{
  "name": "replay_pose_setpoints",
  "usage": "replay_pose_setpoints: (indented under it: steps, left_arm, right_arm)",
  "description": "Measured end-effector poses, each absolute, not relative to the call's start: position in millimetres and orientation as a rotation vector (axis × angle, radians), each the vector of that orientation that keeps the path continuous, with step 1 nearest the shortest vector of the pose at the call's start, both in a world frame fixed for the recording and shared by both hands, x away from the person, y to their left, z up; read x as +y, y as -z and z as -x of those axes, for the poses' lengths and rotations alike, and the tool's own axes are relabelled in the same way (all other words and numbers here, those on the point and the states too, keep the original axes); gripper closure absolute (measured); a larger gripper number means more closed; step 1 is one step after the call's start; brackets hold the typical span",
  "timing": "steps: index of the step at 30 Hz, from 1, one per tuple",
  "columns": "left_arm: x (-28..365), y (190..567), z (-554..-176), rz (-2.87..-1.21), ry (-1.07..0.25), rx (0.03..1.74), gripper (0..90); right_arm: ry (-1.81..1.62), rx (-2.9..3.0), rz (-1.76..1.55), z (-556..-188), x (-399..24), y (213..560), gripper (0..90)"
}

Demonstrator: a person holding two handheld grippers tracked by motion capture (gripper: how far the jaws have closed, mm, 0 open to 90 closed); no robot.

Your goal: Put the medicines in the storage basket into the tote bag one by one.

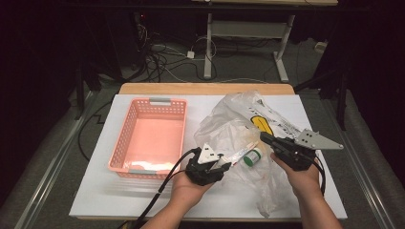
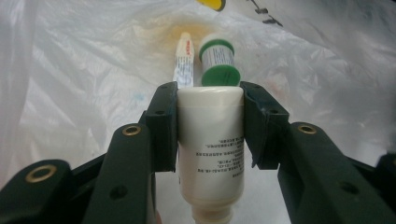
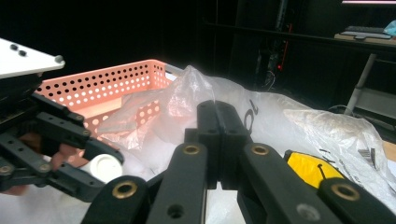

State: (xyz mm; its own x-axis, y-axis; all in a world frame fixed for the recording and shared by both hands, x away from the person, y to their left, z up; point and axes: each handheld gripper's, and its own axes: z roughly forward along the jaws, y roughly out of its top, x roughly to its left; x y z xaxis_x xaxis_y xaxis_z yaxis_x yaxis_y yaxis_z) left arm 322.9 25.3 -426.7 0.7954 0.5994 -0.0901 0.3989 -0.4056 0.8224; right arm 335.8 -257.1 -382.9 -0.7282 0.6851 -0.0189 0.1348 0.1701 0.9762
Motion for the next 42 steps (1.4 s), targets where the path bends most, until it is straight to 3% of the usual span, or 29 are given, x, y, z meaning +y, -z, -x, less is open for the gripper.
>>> replay_pose_setpoints:
  steps: [16,27,37,42]
  left_arm:
    - [-20.7,416.8,-361.8,-2.031,-0.344,0.735,58.2]
    - [-49.3,439.3,-405.8,-2.082,-0.426,0.791,58.1]
    - [-61.5,458.9,-431.6,-2.108,-0.384,0.851,57.7]
    - [-61.0,449.8,-424.6,-2.089,-0.383,0.839,45.1]
  right_arm:
    - [-1.601,1.987,-0.769,-336.9,-256.5,382.6,90.0]
    - [-1.608,1.990,-0.787,-340.7,-256.1,385.9,90.0]
    - [-1.617,1.988,-0.811,-343.7,-260.8,388.3,90.0]
    - [-1.619,1.992,-0.818,-344.1,-261.1,389.2,90.0]
